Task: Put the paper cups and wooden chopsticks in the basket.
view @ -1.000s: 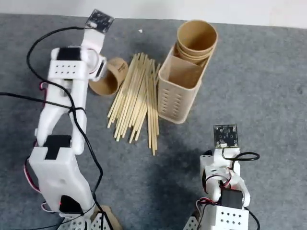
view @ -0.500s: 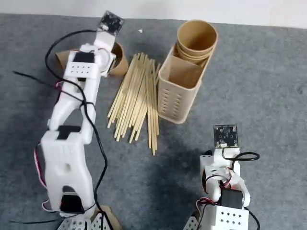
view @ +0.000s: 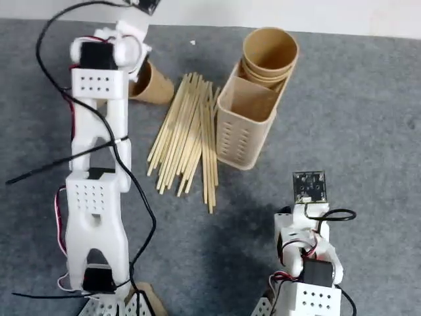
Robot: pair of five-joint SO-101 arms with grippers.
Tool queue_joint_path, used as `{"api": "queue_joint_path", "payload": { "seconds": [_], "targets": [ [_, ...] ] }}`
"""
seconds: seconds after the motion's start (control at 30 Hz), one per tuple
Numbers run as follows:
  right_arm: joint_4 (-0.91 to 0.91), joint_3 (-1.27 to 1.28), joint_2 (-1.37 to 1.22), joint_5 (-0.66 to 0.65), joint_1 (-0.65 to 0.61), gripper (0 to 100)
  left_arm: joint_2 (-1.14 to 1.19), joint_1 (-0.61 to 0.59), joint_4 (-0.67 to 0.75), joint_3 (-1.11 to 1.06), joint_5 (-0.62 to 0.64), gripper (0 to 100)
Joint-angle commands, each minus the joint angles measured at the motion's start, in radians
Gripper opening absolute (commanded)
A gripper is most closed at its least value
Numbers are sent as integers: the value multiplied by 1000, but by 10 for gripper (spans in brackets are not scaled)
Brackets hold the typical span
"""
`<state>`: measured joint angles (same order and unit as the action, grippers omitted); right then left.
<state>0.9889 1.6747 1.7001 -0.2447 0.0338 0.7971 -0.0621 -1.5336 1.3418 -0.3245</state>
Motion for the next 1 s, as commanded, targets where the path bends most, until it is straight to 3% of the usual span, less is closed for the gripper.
{"api": "queue_joint_path", "payload": {
  "seconds": [0.0,0.07,0.33,0.53,0.97],
  "targets": [
    [5,10,10,8,-10,180,-10,16,-55,88,-5,123],
    [5,10,10,8,-10,180,-2,16,-55,76,-5,178],
    [5,10,10,6,-10,180,107,-1,60,45,-9,168],
    [5,10,10,6,-10,180,219,2,175,51,-81,167],
    [5,10,10,6,-10,180,153,-30,68,51,-80,164]
  ]
}}
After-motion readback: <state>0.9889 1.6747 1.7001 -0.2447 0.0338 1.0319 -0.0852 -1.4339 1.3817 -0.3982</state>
